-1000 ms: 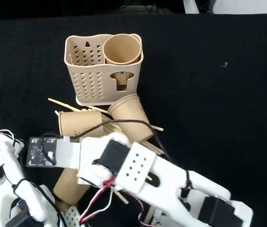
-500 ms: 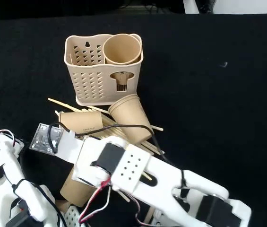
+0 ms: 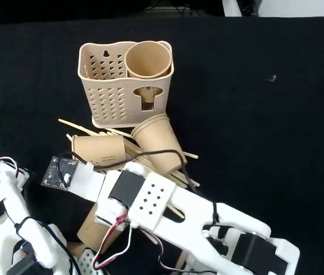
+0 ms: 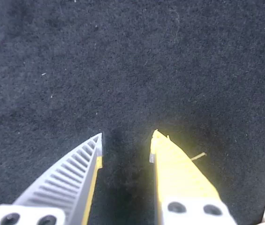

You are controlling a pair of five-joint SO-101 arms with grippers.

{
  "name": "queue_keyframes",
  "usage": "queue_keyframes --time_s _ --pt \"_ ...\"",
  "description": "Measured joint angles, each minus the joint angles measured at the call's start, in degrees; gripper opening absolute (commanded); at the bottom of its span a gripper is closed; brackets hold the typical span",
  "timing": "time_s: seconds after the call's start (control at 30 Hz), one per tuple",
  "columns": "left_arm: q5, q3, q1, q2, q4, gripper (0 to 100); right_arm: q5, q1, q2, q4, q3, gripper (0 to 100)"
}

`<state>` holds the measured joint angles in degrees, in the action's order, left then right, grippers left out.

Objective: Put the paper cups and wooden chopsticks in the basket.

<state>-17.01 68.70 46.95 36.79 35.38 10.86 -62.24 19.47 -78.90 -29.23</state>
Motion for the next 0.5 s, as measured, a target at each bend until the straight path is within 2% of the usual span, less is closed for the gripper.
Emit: queue_keyframes --time_s 0.17,0.33,0.4,0.5 --pt "0.0 0.0 0.0 0.0 0.0 17 0.0 2.9 -3.96 -1.14 0.53 26.9" --pt "0.0 0.0 0.0 0.0 0.0 17 0.0 2.9 -5.98 -1.49 1.93 0.6" --pt "0.0 0.0 0.0 0.0 0.0 17 0.0 2.9 -6.07 -1.49 2.2 2.9" --pt "0.0 0.0 0.0 0.0 0.0 17 0.44 3.08 -6.07 -2.64 3.25 1.3"
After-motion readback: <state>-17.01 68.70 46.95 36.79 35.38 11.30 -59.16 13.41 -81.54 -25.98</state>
